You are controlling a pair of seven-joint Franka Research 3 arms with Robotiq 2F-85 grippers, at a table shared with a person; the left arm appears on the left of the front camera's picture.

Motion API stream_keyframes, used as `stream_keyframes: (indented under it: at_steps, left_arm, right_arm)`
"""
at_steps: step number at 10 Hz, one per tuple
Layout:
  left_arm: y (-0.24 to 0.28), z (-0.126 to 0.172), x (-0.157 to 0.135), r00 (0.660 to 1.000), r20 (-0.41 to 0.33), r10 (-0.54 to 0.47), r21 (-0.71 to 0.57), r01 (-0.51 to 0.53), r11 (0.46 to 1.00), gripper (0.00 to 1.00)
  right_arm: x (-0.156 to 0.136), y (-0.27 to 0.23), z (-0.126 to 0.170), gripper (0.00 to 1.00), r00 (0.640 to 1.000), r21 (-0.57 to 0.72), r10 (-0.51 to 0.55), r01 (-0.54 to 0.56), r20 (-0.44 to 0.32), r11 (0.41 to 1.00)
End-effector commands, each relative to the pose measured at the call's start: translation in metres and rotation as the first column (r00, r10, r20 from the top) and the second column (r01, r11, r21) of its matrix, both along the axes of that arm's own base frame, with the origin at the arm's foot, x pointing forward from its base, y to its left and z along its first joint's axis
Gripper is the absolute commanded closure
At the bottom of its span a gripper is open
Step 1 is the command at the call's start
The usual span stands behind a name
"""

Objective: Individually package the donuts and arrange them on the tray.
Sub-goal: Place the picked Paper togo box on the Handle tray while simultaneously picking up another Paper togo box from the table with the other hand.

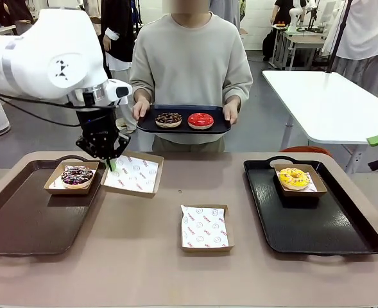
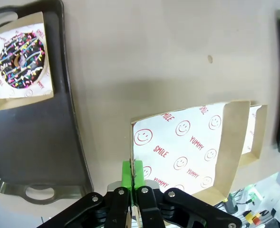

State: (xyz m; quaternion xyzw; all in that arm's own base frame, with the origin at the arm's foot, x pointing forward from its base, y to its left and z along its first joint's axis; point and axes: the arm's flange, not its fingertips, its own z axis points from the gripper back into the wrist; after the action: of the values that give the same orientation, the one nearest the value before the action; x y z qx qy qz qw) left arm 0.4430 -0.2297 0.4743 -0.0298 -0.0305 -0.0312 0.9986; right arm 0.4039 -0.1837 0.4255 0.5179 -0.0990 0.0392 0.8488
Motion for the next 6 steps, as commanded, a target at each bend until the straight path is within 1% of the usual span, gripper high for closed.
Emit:
stream_keyframes:
  at_steps: [1, 2, 4, 6]
  left_arm:
    - [-0.008, 0.007, 0.02, 1.0, -0.005, 0.016, 0.02, -0.016, 1.0, 1.0]
    - [-0.013, 0.01, 0.028, 1.0, -0.008, 0.016, 0.023, -0.016, 1.0, 1.0]
    - [-0.016, 0.012, 0.043, 0.999, -0.012, 0.041, 0.034, -0.041, 0.999, 1.0]
    - [-0.016, 0.009, 0.055, 0.998, -0.026, 0.061, 0.039, -0.06, 0.997, 1.0]
  right_arm:
    - [-0.027, -0.015, -0.016, 0.0, 0.992, 0.094, -0.096, 0.088, 0.087, 0.992]
    - [-0.041, -0.027, -0.024, 0.0, 0.985, 0.123, -0.135, 0.121, 0.104, 0.985]
    - [-0.06, -0.044, -0.04, 0.0, 0.974, 0.182, -0.19, 0.166, 0.124, 0.969]
    - [-0.071, -0.054, -0.052, 0.0, 0.968, 0.211, -0.221, 0.193, 0.119, 0.958]
